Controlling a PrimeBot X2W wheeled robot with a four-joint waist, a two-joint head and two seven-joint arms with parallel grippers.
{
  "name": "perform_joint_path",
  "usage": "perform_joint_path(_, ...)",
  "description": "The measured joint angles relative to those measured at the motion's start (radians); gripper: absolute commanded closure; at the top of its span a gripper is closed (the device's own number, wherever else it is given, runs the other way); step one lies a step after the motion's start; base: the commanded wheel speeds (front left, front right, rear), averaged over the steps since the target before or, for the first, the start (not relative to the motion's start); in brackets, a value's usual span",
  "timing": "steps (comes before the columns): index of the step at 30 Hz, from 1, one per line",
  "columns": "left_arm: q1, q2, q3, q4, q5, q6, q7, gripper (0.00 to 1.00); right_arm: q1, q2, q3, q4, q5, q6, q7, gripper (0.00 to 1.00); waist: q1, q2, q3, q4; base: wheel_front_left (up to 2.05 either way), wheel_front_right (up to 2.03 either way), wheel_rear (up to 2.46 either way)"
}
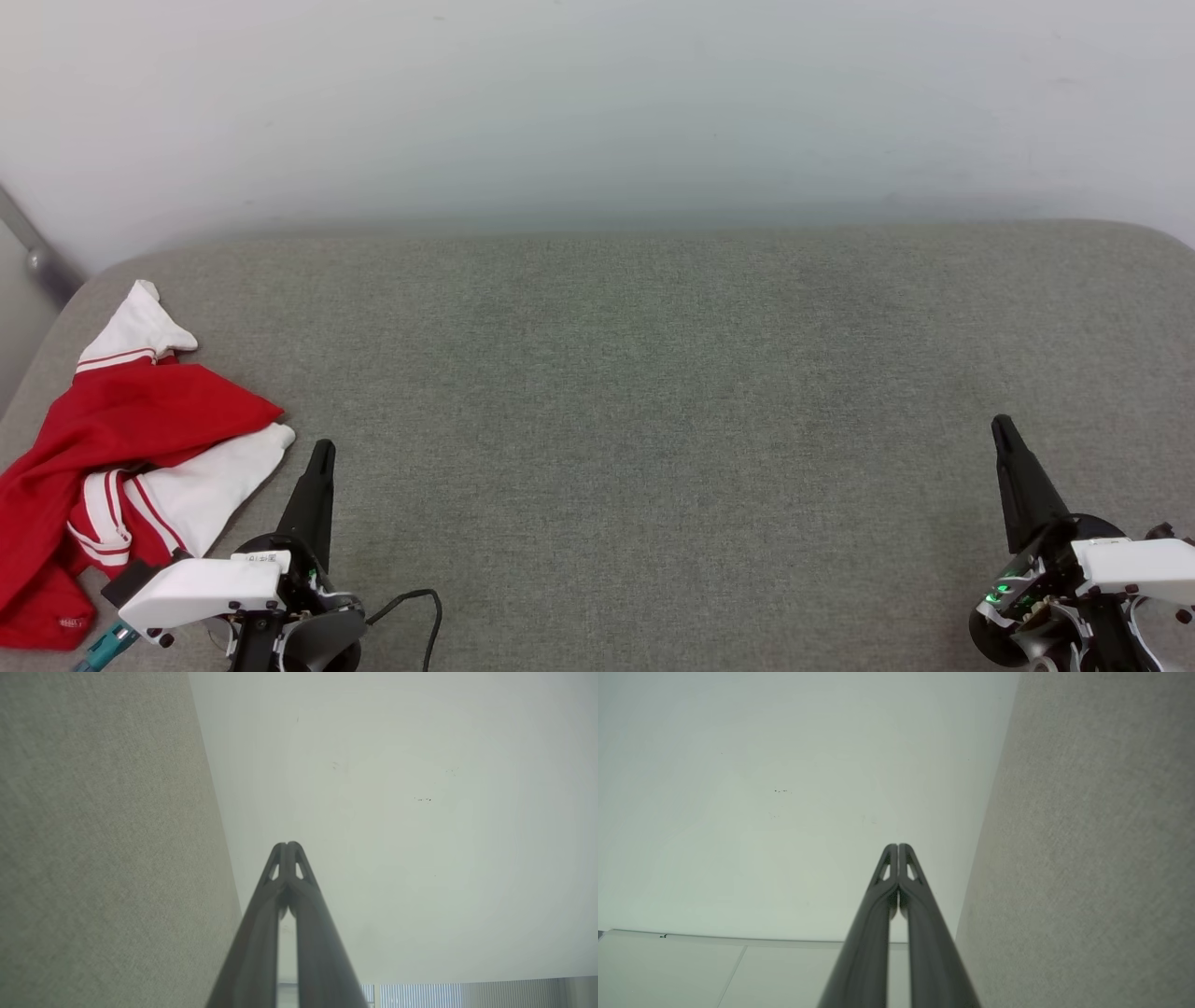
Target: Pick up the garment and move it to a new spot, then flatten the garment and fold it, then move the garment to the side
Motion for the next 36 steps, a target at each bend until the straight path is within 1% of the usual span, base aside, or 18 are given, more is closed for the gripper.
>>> perform_joint_path(23,0.0,0.0,0.0,0.0,0.0,0.0,0.0,1.0,0.0,0.0,0.0,0.0,0.0,0.0,0.0,1.0,0.0,0.0,0.0,0.0,0.0,0.0,0.0)
perform_joint_path(24,0.001,0.0,-0.001,0.004,0.0,0.0,0.0,0.0,0.002,0.0,0.0,0.004,0.0,0.0,0.0,0.0,0.0,0.0,0.0,0.0,0.0,0.0,0.0)
perform_joint_path(28,0.026,-0.002,-0.011,0.026,0.0,0.001,-0.005,0.0,0.028,0.0,0.002,0.024,0.0,0.0,-0.003,0.0,0.0,0.0,0.0,0.0,0.0,0.0,0.0)
perform_joint_path(36,0.024,-0.002,-0.056,0.001,0.022,0.001,-0.046,0.0,0.029,-0.001,0.023,-0.002,-0.028,0.0,-0.036,0.0,0.0001,0.0,0.002,0.0,0.0,0.0,0.0)
